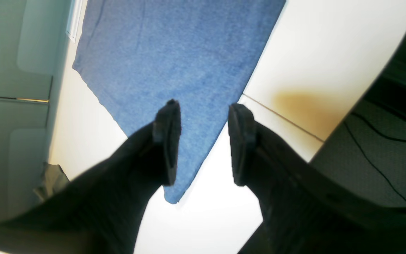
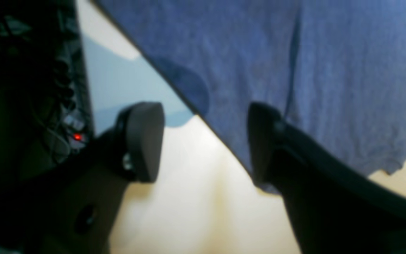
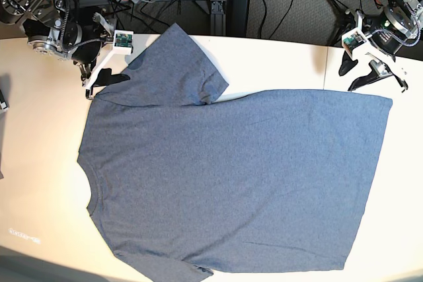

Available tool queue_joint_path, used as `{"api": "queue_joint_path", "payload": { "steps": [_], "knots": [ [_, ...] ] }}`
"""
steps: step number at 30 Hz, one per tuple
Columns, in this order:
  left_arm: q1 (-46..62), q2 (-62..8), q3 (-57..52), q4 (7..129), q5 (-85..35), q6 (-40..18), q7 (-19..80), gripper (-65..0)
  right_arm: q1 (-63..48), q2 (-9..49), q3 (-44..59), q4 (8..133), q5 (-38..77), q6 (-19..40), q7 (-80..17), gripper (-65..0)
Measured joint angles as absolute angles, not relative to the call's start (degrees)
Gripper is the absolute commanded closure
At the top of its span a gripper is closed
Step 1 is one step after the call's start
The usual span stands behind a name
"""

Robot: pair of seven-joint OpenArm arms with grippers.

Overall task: Fold the T-shirt properly
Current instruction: 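Grasp the shoulder by the sleeve with right gripper, hem corner with left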

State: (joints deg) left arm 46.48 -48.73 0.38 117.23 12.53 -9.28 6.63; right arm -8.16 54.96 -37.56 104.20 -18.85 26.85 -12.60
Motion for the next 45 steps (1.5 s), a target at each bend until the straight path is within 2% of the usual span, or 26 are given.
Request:
{"api": "queue_joint_path", "payload": {
  "steps": [7, 13, 23, 30, 35, 45],
  "knots": [
    [46.2, -49.1, 0.4, 116.1, 12.5, -9.3, 6.4, -25.8, -3.9, 51.3, -42.2, 101.2, -18.3, 26.7, -11.2, -38.2],
    [41.1, -51.3, 0.5, 109.1, 12.1, -9.3, 6.2, -25.8, -1.3, 47.9, -42.5, 98.1, -17.3, 26.6, -9.8, -38.2],
    [34.4, -52.4, 0.6, 98.3, 11.3, -9.5, 2.6, -25.8, -0.4, 47.6, -42.5, 96.9, -15.4, 26.6, -9.2, -38.2],
    [34.2, -52.5, 1.6, 93.4, 14.3, -9.9, 1.8, -25.8, -0.4, 47.6, -42.5, 96.9, -15.4, 26.6, -9.2, -38.2],
    [31.2, -53.8, 7.7, 90.6, 16.5, -10.2, 0.7, -25.8, -0.3, 47.6, -42.6, 96.9, -15.4, 26.6, -9.2, -38.2],
    [17.5, -55.3, 22.2, 82.1, 18.2, -9.1, -0.4, -25.8, -0.3, 47.6, -42.6, 96.9, -15.5, 26.6, -9.2, -38.2]
  ]
}}
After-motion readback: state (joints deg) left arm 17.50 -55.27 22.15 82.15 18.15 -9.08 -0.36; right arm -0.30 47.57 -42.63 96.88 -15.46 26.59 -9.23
